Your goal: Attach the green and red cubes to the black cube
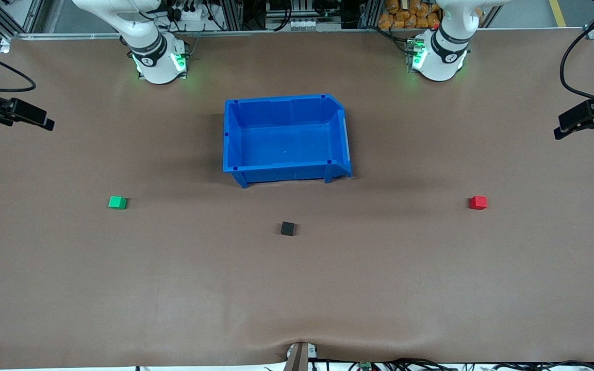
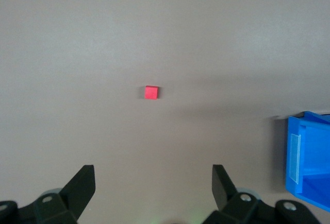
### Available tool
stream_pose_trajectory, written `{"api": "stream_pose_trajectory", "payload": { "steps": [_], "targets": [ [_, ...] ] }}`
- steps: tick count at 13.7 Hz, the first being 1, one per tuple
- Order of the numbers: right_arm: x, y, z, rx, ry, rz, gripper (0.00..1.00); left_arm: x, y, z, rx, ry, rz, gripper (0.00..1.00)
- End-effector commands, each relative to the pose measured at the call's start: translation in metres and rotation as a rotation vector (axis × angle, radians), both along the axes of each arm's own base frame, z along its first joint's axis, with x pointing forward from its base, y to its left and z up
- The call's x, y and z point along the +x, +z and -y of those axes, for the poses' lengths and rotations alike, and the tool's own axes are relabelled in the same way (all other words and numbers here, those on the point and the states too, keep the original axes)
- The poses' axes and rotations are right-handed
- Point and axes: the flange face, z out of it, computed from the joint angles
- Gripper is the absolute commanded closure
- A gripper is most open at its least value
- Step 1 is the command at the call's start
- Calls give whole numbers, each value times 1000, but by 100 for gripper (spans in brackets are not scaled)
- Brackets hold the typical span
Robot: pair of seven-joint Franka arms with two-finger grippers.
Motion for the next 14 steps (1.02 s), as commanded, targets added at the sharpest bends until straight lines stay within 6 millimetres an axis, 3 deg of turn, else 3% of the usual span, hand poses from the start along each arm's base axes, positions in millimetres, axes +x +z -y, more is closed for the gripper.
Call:
{"api": "stream_pose_trajectory", "payload": {
  "steps": [1, 5, 8, 12, 14],
  "targets": [
    [2, 4, 3, -2, -9, 5, 0, 1, 3, 0, 1, 8, 2, 0],
    [2, 4, 3, -2, -9, 5, 0, 3, 2, 8, 2, -18, 3, 0],
    [2, 4, 3, -2, -9, 5, 0, 8, -2, 1, 4, -11, -2, 0],
    [2, 3, 3, -2, -9, 2, 0, 20, -24, 0, -1, -11, -40, 0],
    [2, 3, 4, -2, -11, 2, 0, 30, -47, -3, -4, 3, -79, 0]
  ]
}}
